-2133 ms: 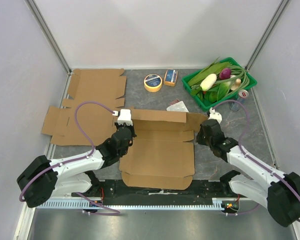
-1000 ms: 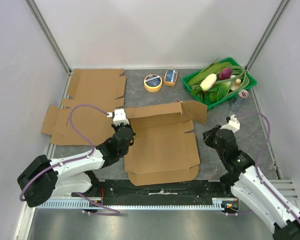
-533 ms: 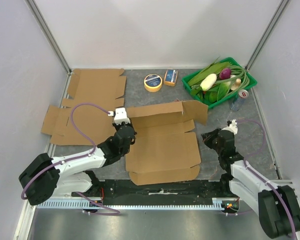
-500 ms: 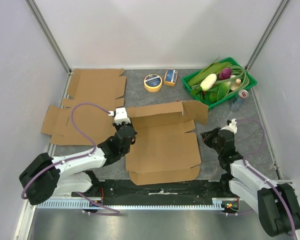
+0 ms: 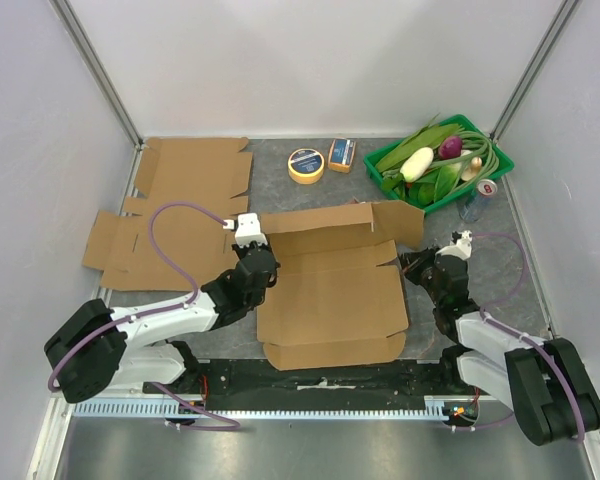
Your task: Fold the paper box
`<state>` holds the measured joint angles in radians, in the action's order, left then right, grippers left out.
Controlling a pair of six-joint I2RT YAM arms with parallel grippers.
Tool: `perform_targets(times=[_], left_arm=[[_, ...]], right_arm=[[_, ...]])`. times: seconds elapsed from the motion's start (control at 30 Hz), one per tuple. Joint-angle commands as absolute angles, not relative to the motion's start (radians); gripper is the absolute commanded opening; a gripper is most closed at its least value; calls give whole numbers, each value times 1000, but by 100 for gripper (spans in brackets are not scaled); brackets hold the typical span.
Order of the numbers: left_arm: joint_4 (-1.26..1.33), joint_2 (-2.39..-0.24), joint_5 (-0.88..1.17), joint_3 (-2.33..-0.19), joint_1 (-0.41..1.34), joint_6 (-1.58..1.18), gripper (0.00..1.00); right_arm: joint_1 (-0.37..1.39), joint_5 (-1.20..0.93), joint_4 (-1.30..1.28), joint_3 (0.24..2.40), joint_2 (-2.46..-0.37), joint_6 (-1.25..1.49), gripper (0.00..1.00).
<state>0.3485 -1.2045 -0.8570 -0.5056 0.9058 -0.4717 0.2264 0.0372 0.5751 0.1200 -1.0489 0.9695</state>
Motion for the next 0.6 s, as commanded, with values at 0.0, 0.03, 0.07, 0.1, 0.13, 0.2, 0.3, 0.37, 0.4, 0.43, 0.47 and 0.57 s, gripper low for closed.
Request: perform_targets(times=[0.0, 0.03, 0.07, 0.1, 0.13, 0.2, 0.3, 0.37, 0.4, 0.43, 0.47, 0.57], left_arm=[[357, -1220, -847, -531, 920, -545, 2], [357, -1220, -845, -532, 922, -546, 2], [359, -1221, -845, -535, 922, -546, 2], [357, -1221, -845, -537, 922, -545, 2], [359, -1220, -844, -540, 925, -545, 2], [357, -1220, -841, -545, 927, -542, 2], [357, -1227, -839, -549, 931, -541, 2], [359, -1232, -835, -551, 934, -548, 2], [360, -1233, -833, -552, 934, -554, 2], [362, -1238, -828, -555, 936, -557, 2], [362, -1242, -825, -557, 937, -555, 2], [360, -1244, -827, -564, 945, -555, 2]], right_arm=[[232, 34, 696, 138, -1087, 971, 0], [242, 29, 719, 143, -1104, 974, 0], [251, 34, 722, 147, -1108, 977, 0], [264, 41, 729, 149, -1109, 980, 0], [288, 47, 729, 149, -1105, 982, 0], [319, 86, 704, 152, -1085, 982, 0], [393, 165, 620, 169, -1029, 968, 0], [416, 176, 606, 170, -1040, 969, 0], [420, 179, 609, 169, -1054, 971, 0], [422, 181, 620, 164, -1083, 976, 0], [423, 181, 632, 160, -1100, 977, 0], [431, 181, 666, 159, -1163, 959, 0]])
